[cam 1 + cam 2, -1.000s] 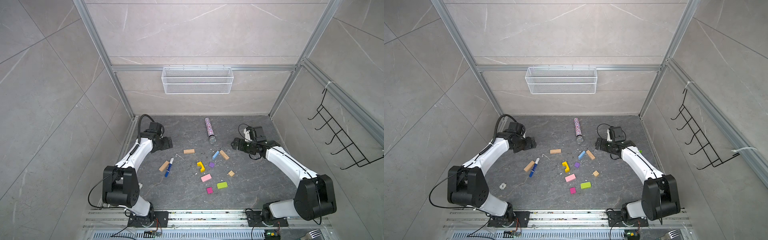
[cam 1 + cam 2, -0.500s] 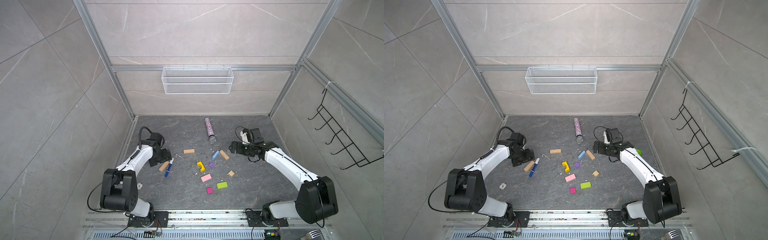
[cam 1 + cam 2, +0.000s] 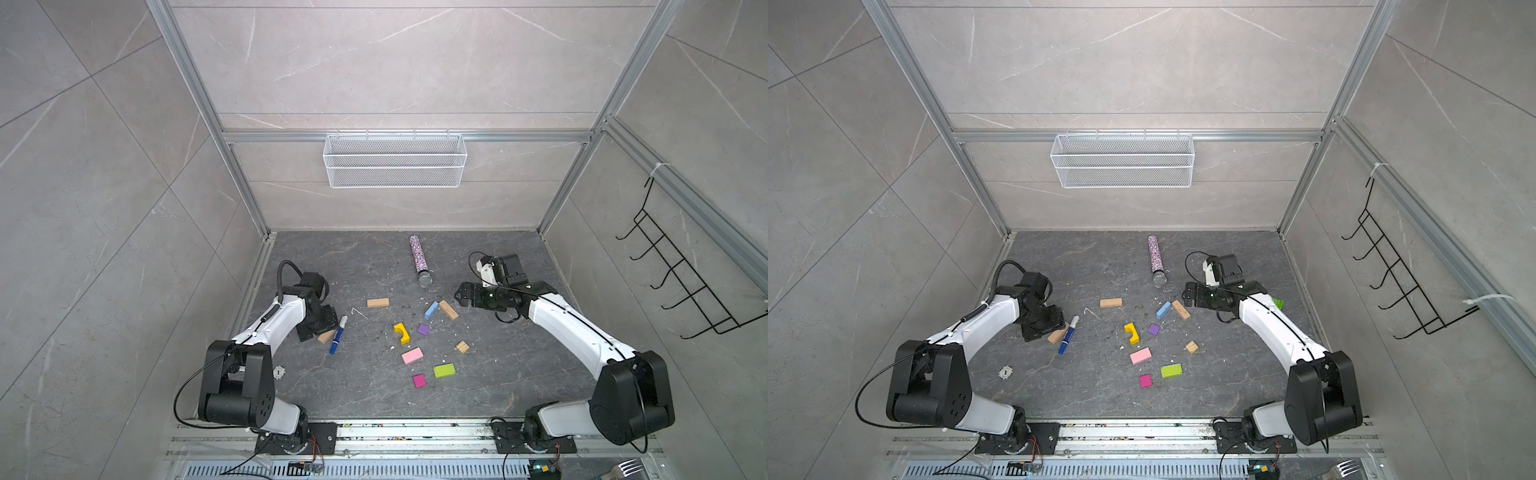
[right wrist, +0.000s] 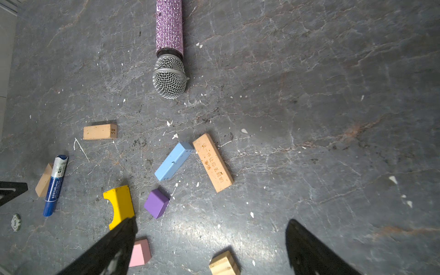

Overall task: Build the wood block tower
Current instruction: 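Move the left gripper over the wooden bar while the right arm lifts, then lower the left gripper and grasp the wooden bar numbered 29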

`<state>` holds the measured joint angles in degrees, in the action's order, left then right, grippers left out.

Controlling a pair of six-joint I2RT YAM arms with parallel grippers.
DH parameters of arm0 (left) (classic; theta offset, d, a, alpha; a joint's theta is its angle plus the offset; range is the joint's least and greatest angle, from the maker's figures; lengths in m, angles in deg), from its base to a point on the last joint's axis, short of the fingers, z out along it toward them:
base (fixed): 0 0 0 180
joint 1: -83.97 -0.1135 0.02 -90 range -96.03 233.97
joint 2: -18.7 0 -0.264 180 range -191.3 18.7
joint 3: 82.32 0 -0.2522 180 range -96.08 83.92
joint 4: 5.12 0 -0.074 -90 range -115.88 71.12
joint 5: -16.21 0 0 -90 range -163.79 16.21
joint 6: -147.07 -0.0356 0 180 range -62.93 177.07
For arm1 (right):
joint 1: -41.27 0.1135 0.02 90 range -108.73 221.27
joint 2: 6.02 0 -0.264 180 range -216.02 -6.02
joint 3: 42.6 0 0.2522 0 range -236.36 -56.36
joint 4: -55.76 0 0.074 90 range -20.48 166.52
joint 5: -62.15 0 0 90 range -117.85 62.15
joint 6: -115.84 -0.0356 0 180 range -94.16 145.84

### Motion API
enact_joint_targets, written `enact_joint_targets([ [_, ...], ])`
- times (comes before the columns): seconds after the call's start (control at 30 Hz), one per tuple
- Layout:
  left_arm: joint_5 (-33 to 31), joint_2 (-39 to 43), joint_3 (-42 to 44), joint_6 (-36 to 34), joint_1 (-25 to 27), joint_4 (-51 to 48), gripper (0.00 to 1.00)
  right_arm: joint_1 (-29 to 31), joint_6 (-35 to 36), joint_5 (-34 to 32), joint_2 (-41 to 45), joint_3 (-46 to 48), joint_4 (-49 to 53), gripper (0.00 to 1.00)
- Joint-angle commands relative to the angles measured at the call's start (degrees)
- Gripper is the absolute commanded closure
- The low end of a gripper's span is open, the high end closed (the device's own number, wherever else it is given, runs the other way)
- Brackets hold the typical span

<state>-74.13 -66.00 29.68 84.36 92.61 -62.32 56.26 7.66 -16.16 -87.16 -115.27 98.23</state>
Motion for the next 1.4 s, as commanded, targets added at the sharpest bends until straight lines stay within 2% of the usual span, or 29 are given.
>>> enact_joint_targets([
  [0.0,-2.35,-1.22,-0.34,0.92,-0.21,-0.64,0.25,0.28,1.02,1.32,-0.95,-1.44,0.12,0.01],
  [0.23,-3.1,-3.53,-0.32,1.14,-0.65,1.92,0.27,0.25,0.64,2.09,-0.86,-1.12,0.21,0.01],
  [0.47,-1.2,-5.73,1.02,1.45,-0.65,4.91,0.3,0.31,1.02,1.87,-0.22,-1.2,1.34,0.01],
  [0.7,-0.37,-4.81,3.48,1.63,-0.67,6.89,0.3,0.28,0.77,2.11,0.2,-0.76,1.33,0.01],
  [1.07,-0.19,-4.69,4.96,2.24,-0.59,8.03,0.28,0.23,0.48,2.71,0.72,-0.08,1.35,0.01],
  [1.37,-0.45,-4.98,4.64,1.5,-0.52,8.61,0.21,0.29,0.86,3.06,0.94,0.2,1.57,0.01],
])
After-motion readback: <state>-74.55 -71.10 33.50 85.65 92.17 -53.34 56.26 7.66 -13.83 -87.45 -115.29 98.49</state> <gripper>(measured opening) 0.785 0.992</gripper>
